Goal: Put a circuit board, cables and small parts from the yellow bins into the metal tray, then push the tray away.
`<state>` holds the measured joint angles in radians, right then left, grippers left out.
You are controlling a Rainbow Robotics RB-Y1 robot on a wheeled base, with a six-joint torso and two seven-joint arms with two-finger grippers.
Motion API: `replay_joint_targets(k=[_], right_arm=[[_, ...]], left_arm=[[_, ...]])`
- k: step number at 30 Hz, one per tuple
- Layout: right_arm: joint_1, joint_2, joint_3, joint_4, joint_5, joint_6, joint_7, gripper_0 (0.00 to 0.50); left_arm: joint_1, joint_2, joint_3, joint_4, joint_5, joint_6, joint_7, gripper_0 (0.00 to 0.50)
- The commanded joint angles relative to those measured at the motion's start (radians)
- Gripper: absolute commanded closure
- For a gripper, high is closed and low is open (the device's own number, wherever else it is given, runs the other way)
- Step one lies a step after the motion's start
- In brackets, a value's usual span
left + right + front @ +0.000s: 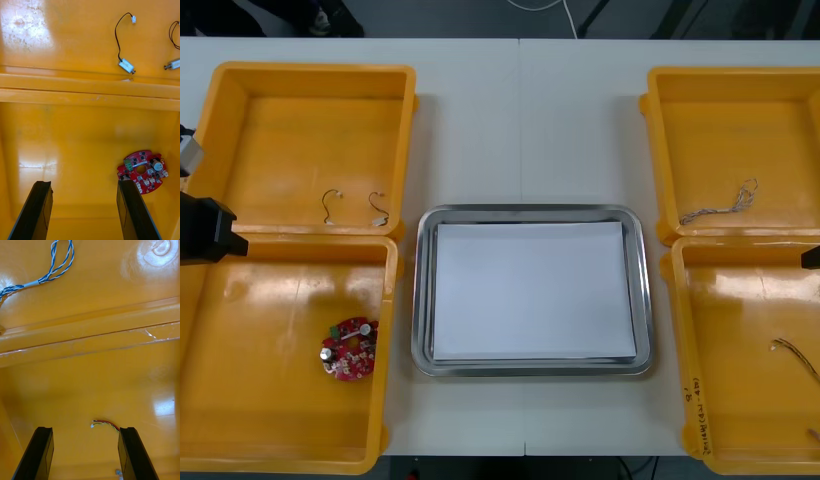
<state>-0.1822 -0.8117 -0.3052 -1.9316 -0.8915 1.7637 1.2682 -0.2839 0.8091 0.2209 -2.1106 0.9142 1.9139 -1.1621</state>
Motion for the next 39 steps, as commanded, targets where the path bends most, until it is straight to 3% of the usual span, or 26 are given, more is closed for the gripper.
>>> replay_joint_targets(k=[1,39], right_arm=[[0.001,-0.049,-0.031,-0.010,-0.007,-0.007,0.048,0.000],[0.001,-0.049,-0.031,-0.010,-0.007,-0.007,0.048,0.000]], left_arm=[[0.012,0.044,0.031,-0.029,0.008,0.006,-0.079,0.000],[0.012,0.044,0.031,-0.029,0.008,0.006,-0.079,0.000]])
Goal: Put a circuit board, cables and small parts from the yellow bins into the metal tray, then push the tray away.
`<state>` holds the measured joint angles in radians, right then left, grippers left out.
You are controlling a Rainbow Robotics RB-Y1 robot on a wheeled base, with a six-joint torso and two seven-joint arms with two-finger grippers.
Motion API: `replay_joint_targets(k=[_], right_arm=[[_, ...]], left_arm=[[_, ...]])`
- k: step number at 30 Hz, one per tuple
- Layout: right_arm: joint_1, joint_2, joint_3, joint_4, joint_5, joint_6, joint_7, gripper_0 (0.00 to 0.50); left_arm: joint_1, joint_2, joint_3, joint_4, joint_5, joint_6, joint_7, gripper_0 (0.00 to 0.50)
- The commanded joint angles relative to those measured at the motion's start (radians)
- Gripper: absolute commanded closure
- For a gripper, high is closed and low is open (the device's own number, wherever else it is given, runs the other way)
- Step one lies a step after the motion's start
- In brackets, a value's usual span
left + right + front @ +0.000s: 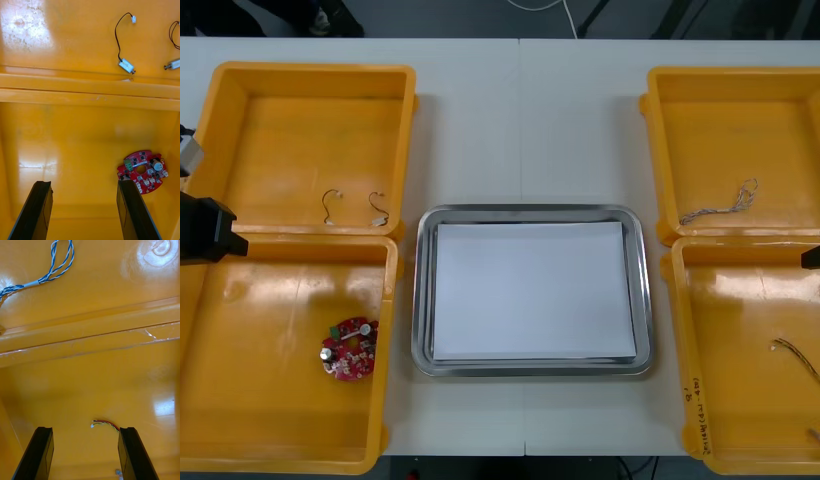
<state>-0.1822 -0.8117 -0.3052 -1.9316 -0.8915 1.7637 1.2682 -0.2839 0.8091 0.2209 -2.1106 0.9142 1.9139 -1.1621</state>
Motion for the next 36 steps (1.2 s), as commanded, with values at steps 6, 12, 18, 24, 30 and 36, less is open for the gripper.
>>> replay_joint_targets(k=[6,12,18,24,30,36], right_arm=[[0.001,-0.049,-0.031,-0.010,-0.007,-0.007,0.048,0.000],[0.001,-0.049,-0.031,-0.010,-0.007,-0.007,0.048,0.000],[0.001,-0.049,-0.031,-0.010,-0.007,-0.007,0.048,0.000],[0.001,-0.049,-0.031,-0.010,-0.007,-0.007,0.048,0.000],[0.001,-0.049,-0.031,-0.010,-0.007,-0.007,0.048,0.000],[0.001,-0.049,-0.031,-0.010,-0.007,-0.007,0.048,0.000]], left_arm=[[0.012,0.044,0.031,-0.029,0.008,0.006,-0.079,0.000],[0.012,0.044,0.031,-0.029,0.008,0.006,-0.079,0.000],[0.012,0.044,0.031,-0.029,0.008,0.006,-0.079,0.000],[0.012,0.044,0.031,-0.029,0.008,0.006,-0.079,0.000],[0.012,0.044,0.031,-0.029,0.008,0.006,-0.079,0.000],[0.012,0.044,0.031,-0.029,0.008,0.006,-0.079,0.000]])
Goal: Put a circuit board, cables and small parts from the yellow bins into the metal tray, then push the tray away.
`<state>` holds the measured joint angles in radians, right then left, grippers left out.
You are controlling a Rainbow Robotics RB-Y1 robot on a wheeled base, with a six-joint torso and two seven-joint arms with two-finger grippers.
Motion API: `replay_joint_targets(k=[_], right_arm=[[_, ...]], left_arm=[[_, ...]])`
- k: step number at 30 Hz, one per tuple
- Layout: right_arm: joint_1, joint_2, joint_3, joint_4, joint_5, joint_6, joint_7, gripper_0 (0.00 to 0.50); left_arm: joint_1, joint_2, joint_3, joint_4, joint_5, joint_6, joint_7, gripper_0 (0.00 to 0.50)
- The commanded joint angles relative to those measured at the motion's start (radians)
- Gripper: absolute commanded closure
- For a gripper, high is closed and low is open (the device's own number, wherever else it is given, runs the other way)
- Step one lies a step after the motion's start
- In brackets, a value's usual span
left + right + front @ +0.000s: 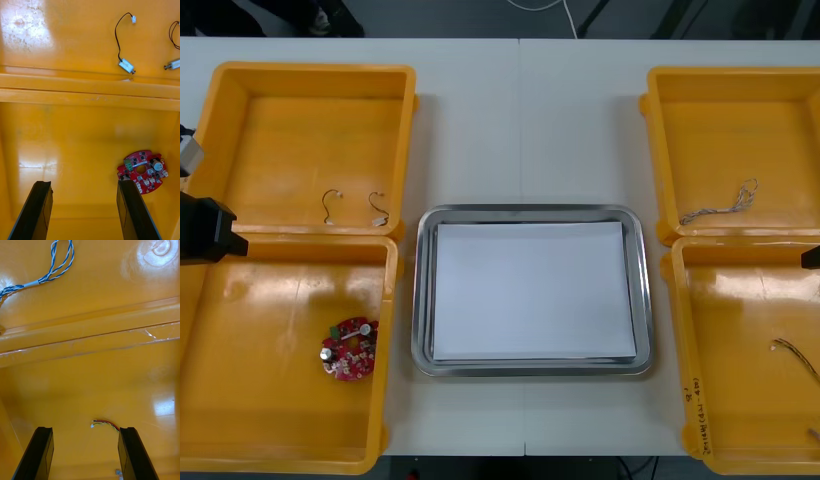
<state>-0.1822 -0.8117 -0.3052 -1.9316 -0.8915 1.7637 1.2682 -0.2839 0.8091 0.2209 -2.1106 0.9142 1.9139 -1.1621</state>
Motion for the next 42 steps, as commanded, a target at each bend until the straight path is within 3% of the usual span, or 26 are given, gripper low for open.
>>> replay_joint_targets(k=[1,40,42], right_arm=[[0.001,-0.049,-0.031,-0.010,-0.007,-0.007,0.048,0.000],[0.001,-0.049,-0.031,-0.010,-0.007,-0.007,0.048,0.000],[0.001,-0.049,-0.031,-0.010,-0.007,-0.007,0.048,0.000]], left_arm=[[0.012,0.044,0.031,-0.029,0.008,0.006,-0.079,0.000],[0.012,0.044,0.031,-0.029,0.008,0.006,-0.079,0.000],[0.055,-0.001,0.009,-0.011,0.008,0.006,-0.079,0.000]])
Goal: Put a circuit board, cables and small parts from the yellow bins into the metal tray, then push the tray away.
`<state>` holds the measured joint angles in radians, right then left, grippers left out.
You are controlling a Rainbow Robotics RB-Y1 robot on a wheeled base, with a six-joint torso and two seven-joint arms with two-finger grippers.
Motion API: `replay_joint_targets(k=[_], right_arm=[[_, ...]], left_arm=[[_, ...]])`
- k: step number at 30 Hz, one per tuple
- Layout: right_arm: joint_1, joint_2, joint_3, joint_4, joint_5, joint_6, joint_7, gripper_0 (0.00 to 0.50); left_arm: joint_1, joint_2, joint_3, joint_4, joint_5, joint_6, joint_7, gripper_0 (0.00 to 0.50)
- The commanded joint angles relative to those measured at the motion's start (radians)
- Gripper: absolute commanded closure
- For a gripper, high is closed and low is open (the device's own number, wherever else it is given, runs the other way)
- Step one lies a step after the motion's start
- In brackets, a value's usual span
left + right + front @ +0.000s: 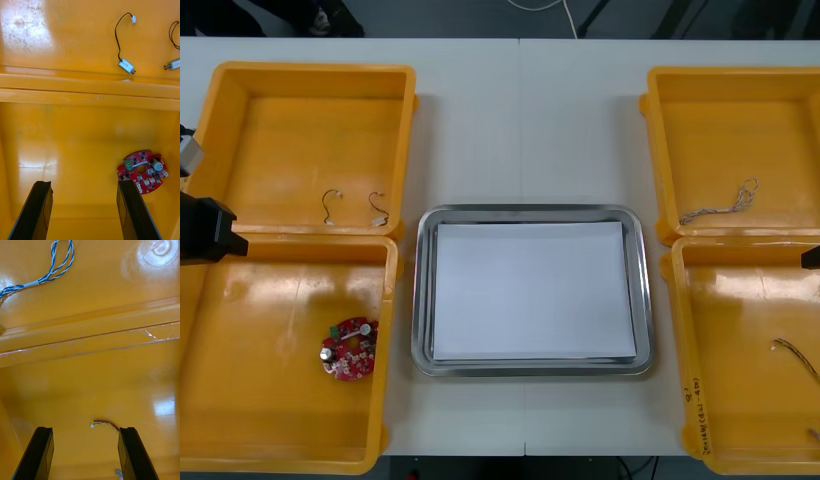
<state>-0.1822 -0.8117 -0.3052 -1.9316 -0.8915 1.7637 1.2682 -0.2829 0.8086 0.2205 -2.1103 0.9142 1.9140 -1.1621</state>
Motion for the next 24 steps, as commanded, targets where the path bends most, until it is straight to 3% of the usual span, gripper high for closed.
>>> replay_joint_targets(k=[1,7,14,24], right_arm=[[0.001,-0.049,-0.031,-0.010,-0.007,-0.007,0.048,0.000],[0.001,-0.049,-0.031,-0.010,-0.007,-0.007,0.048,0.000],[-0.023,-0.081,-0.034,-0.027,0.009,-0.099,0.045,0.000],[-0.003,-0.087,-0.031,-0.029,0.002,-0.102,0.068,0.000]], left_arm=[[0.059,-0.009,0.011,-0.011,0.003,0.006,-0.079,0.000],[0.045,-0.008,0.013,-0.013,-0.003,0.006,-0.076,0.000],[0.031,-0.008,0.013,-0.014,-0.012,0.006,-0.059,0.000],[0.030,-0.026,0.013,-0.034,-0.043,0.006,-0.021,0.000]])
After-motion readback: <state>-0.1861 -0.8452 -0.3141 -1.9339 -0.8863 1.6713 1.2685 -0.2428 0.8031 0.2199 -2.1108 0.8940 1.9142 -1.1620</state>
